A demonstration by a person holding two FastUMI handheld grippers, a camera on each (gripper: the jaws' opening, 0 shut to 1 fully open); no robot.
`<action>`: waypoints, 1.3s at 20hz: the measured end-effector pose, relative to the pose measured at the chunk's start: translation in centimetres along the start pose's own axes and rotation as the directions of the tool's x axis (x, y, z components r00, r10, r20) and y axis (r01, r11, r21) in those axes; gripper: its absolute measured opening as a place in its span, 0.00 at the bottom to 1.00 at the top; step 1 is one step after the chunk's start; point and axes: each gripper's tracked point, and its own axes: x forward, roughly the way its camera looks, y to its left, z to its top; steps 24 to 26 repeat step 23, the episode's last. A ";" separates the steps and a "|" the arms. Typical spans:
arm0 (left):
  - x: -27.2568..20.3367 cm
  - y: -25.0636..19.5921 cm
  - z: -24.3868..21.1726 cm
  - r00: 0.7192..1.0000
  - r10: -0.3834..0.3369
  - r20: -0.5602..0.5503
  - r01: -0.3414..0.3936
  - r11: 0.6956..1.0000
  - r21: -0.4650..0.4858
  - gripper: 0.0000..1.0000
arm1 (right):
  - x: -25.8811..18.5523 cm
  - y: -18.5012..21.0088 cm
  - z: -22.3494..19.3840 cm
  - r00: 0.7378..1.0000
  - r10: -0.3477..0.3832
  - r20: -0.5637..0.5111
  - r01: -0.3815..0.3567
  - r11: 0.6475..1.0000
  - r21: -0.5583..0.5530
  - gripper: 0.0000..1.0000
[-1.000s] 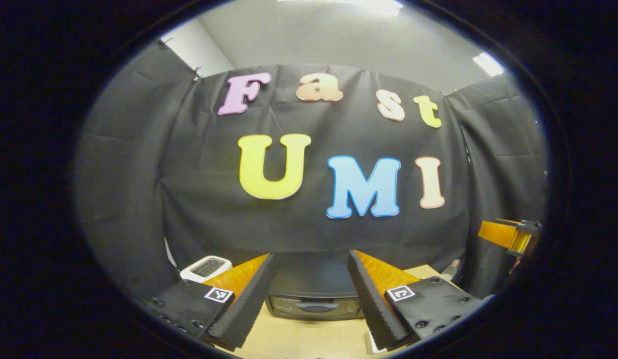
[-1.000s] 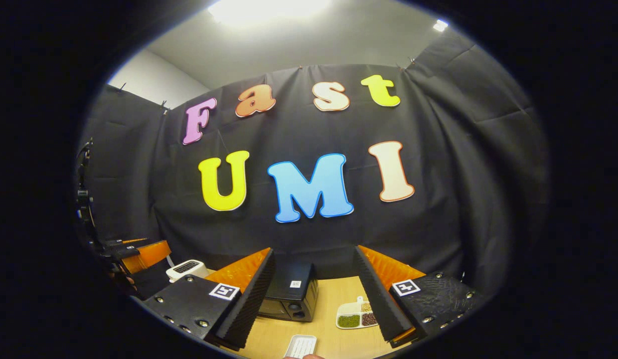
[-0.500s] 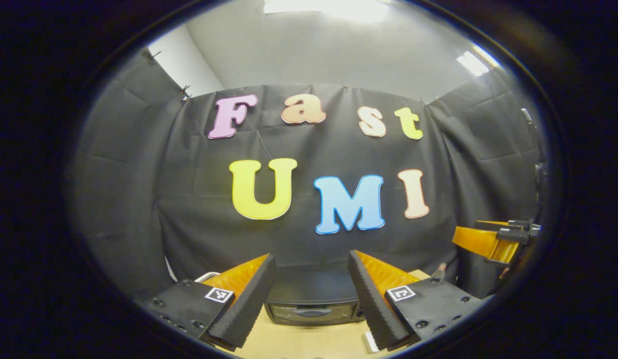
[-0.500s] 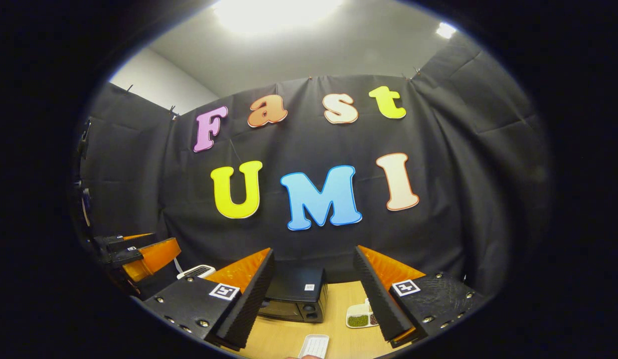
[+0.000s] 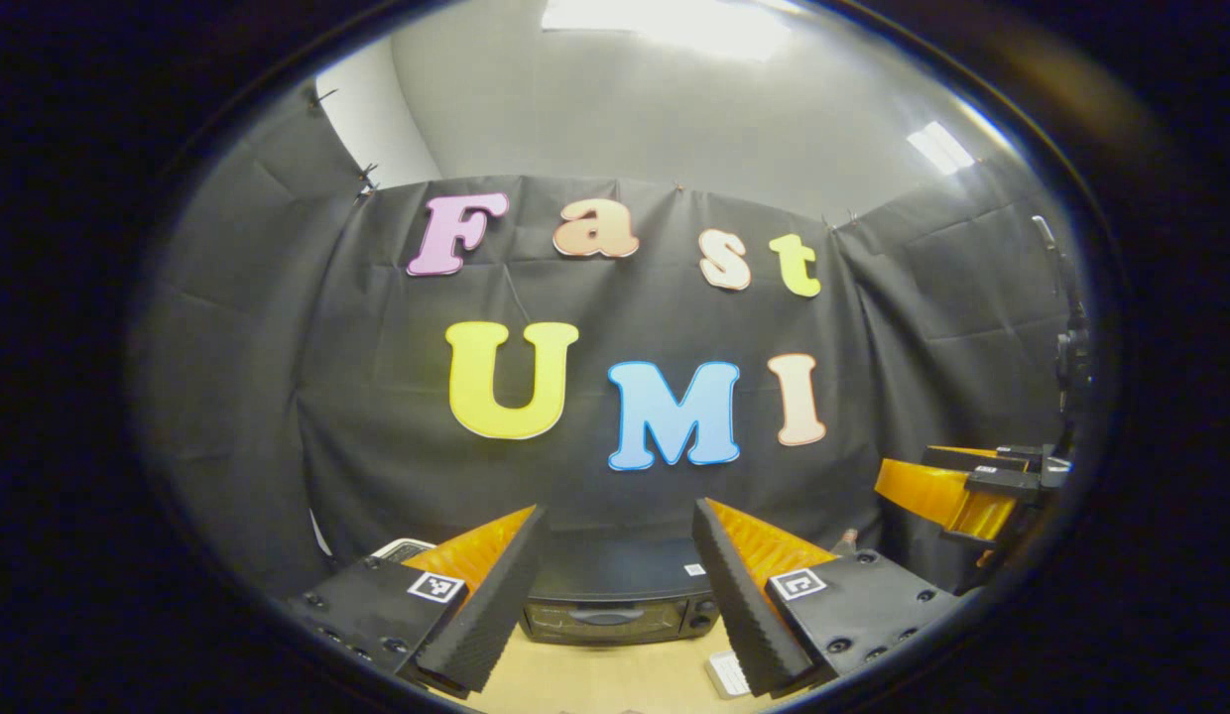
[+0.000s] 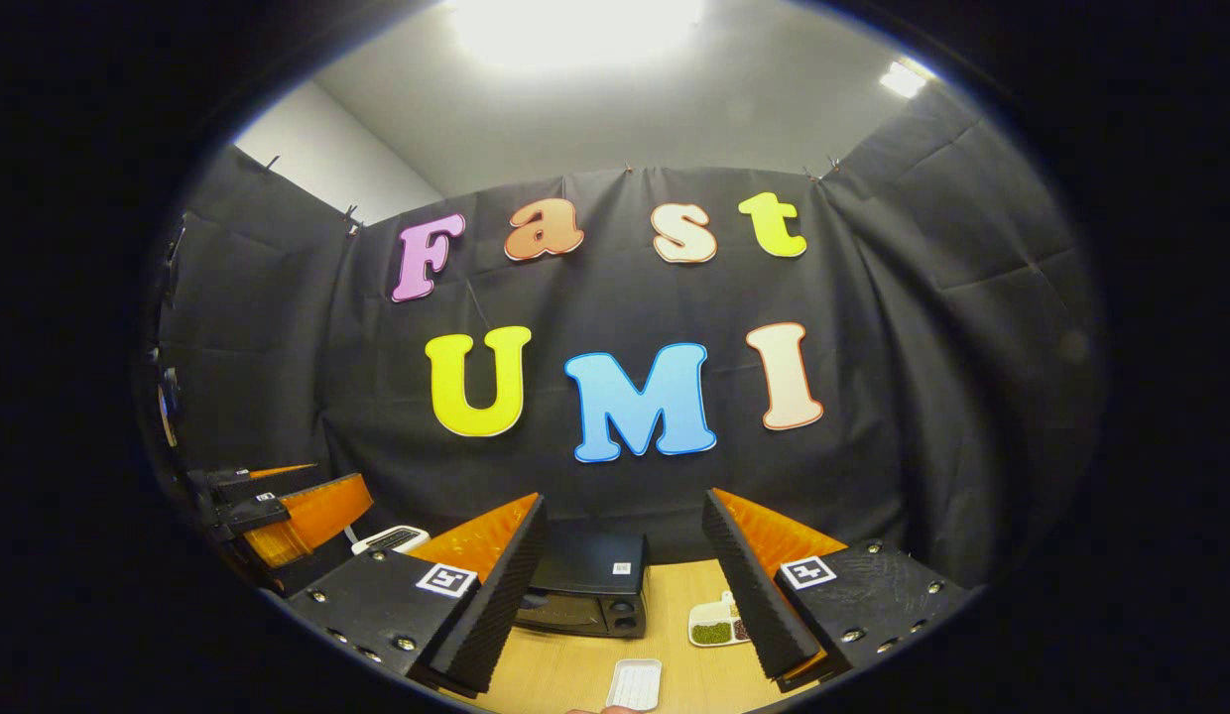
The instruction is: Open the electric oven with the left hand, put the food in, and close the electric oven.
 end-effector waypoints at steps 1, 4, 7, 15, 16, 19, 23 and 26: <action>-0.2 0.1 0.0 1.000 -0.001 -0.002 0.001 1.000 0.001 0.95 | -0.2 0.2 0.0 1.000 0.002 0.001 -0.002 1.000 -0.008 0.95; -0.1 -0.1 -0.2 1.000 -0.009 -0.001 0.009 1.000 -0.023 0.95 | -0.8 0.3 0.2 1.000 0.006 0.008 -0.006 1.000 -0.015 0.96; 0.0 -1.2 0.0 1.000 -0.006 0.015 0.007 0.999 -0.052 0.97 | -1.2 -0.7 0.4 1.000 0.013 0.020 -0.013 1.000 -0.005 0.95; 4.7 -8.9 1.1 0.995 0.073 0.071 -0.070 0.997 -0.043 0.96 | -1.0 -11.4 0.7 0.998 0.012 0.055 -0.010 1.000 -0.022 0.95; 5.2 -10.3 1.0 0.989 0.107 0.102 -0.102 0.994 -0.048 0.96 | -0.9 -14.0 0.8 0.998 0.001 0.067 0.001 0.999 -0.039 0.96; 6.5 -16.1 -0.3 0.968 0.183 0.172 -0.171 0.982 -0.082 0.96 | -0.8 -21.8 1.5 0.986 -0.019 0.168 0.033 0.996 -0.081 0.95; 9.7 -28.0 -7.5 0.984 0.129 0.120 -0.106 0.978 -0.179 0.97 | -1.0 -31.8 -3.8 0.983 -0.038 0.178 0.064 0.988 -0.143 0.95; 9.7 -28.0 -7.5 0.984 0.129 0.120 -0.106 0.978 -0.179 0.97 | -1.0 -31.8 -3.8 0.983 -0.038 0.178 0.064 0.988 -0.143 0.95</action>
